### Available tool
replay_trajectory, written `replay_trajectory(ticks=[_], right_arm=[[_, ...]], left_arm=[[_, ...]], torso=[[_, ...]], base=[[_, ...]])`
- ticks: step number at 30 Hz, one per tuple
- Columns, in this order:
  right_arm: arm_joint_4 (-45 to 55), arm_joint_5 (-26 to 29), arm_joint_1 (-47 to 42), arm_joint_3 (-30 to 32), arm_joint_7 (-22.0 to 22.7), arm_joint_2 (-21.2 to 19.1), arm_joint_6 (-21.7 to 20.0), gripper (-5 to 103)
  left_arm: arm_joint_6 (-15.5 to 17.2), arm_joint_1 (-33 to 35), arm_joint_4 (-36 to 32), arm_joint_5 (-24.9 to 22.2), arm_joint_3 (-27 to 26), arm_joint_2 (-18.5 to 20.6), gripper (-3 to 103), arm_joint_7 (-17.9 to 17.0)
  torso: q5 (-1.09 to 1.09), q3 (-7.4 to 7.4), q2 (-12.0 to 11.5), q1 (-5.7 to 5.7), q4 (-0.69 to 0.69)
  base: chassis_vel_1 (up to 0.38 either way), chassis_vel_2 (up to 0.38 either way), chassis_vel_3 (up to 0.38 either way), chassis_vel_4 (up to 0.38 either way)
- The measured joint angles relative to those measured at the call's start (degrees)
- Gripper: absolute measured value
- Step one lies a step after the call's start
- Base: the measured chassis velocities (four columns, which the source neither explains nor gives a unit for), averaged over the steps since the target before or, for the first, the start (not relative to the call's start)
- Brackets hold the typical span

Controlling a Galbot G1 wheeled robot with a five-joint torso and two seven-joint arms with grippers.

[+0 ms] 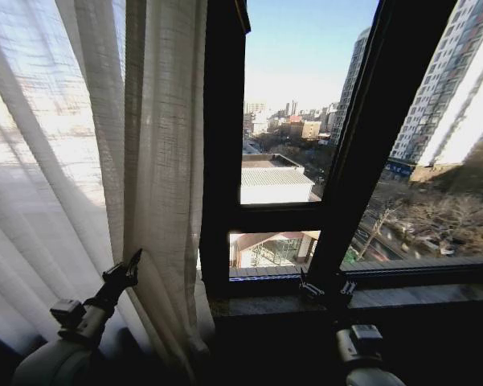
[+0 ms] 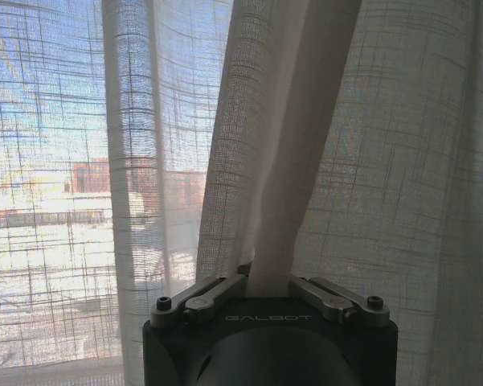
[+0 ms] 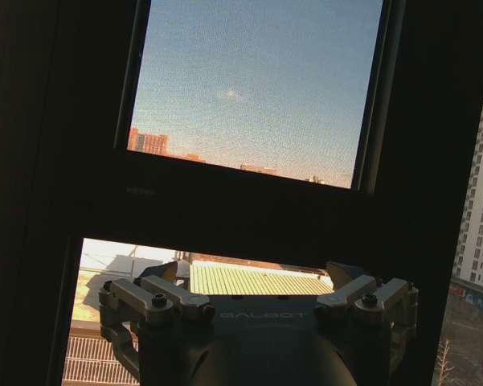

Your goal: Open the curtains by pulling them apart, changing their state from closed to fully open.

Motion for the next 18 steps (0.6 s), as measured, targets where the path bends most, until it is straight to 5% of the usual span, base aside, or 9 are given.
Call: replay_trajectory(ticks=[18], right_arm=[[-0.4, 0.0, 0.4, -0.2, 0.0, -0.2, 0.0, 100]], left_arm=[[-0.1, 0.3, 0.0, 0.2, -0.2, -0.4, 0, 0.0]], torso=[[-0.01, 0.00, 0.0, 0.00, 0.00]], base=[[0.356, 0.353, -0.354, -0.353]])
